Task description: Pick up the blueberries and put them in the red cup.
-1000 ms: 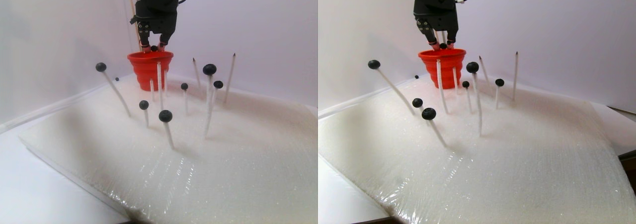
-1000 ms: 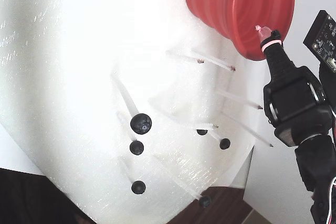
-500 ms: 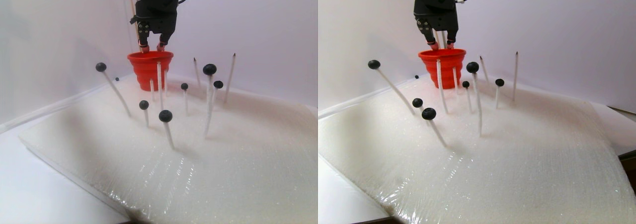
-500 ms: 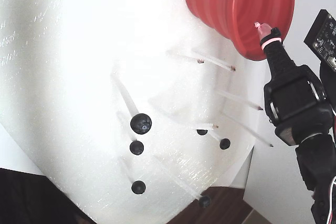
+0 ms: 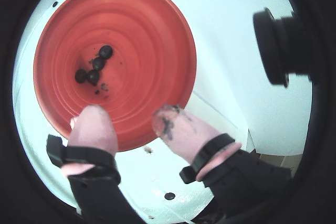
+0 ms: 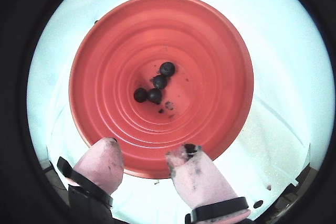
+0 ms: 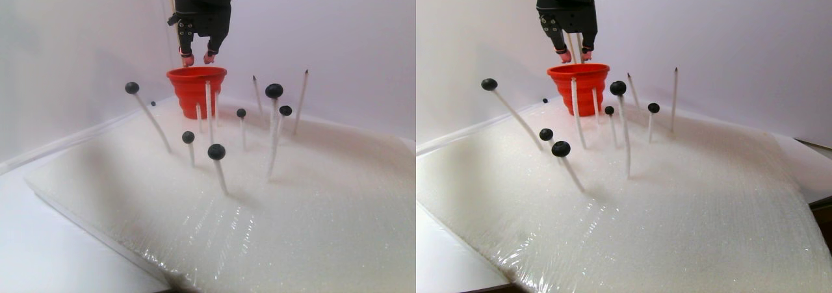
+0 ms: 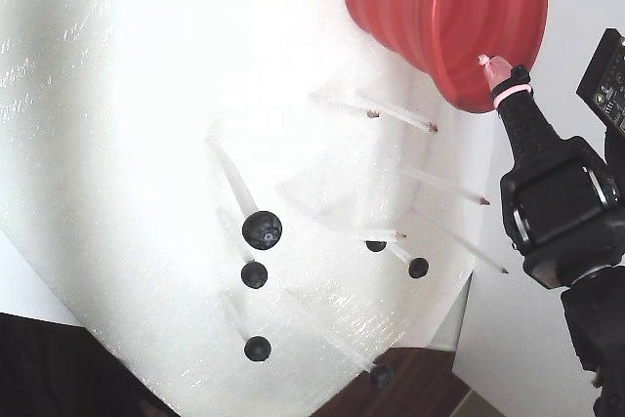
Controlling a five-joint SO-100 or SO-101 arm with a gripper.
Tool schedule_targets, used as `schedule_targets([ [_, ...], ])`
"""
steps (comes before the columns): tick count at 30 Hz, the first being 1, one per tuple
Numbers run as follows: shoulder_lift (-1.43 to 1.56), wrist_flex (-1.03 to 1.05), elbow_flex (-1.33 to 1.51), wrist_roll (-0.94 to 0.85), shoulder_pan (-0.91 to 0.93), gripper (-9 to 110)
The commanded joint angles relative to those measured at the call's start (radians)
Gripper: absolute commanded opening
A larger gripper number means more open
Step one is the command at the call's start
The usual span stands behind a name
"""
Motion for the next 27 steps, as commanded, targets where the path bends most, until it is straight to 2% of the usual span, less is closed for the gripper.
schedule_targets([
  [1,0.141,0.005,-0.006,-0.014,-0.018,16],
  [27,0.299,0.183,0.083,-0.052,-0.038,15],
])
